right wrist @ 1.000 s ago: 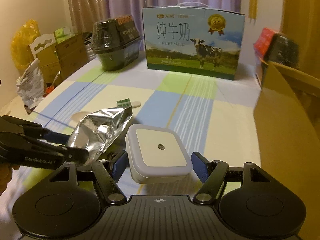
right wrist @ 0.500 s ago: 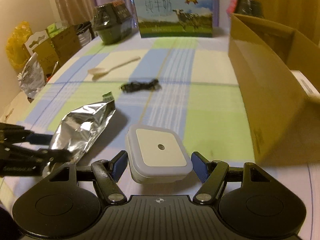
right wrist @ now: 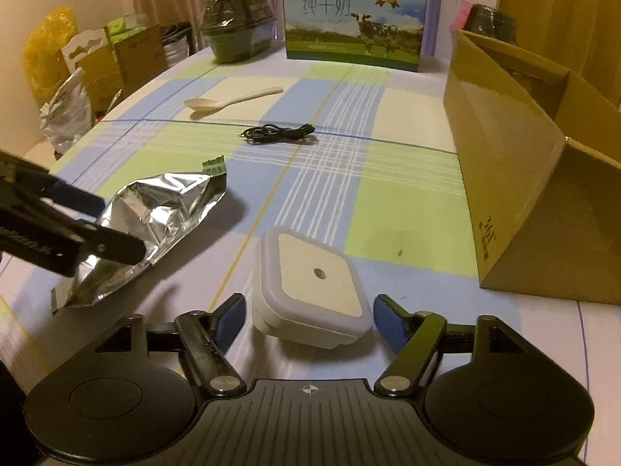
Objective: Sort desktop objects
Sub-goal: 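Lift the foil pouch and night-light and hold them above the table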
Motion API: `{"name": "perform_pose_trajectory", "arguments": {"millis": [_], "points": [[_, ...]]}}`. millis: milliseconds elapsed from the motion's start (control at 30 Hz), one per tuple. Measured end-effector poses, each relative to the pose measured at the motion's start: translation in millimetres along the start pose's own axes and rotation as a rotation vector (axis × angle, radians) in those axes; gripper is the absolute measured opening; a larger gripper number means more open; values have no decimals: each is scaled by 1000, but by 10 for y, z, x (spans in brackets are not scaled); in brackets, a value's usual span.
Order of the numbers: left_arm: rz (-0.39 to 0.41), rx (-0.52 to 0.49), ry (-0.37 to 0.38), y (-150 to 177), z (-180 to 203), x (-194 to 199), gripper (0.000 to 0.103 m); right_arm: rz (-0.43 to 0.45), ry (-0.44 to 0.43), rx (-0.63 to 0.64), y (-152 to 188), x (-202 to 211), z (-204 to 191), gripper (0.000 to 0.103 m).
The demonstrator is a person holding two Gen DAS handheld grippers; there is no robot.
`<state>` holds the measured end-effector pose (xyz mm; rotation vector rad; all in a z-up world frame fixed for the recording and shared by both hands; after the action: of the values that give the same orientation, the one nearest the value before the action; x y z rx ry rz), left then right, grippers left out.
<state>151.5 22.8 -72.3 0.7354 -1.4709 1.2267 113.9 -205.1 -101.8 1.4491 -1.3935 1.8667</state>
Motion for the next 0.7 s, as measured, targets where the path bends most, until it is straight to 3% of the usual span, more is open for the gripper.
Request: {"name": "perform_pose_trajectory", "arguments": {"millis": [167,500,700], "points": [[-44,-18,-14,-80,-16,-149,79,3,-14,-16,47,1,74,83],[-148,-98,-61,-190,91,-363,79,-2,-72,-106,115,21,204,86],[-172,-75,-51,-258,62,-390,75,11,-86,-120,93,29,215,87]]}}
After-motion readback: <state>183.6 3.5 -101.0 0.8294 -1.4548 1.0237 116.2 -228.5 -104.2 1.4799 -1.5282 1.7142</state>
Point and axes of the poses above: each gripper's, at about its wrist camera, not at the fingertips, and x roughly against the way its jaws point, z to its right, y to its underside, the point moved 2 cm from there along -x, roughly the way its jaws point, and after that the axes turned 13 degrees about -z, right-handed, at the moved point
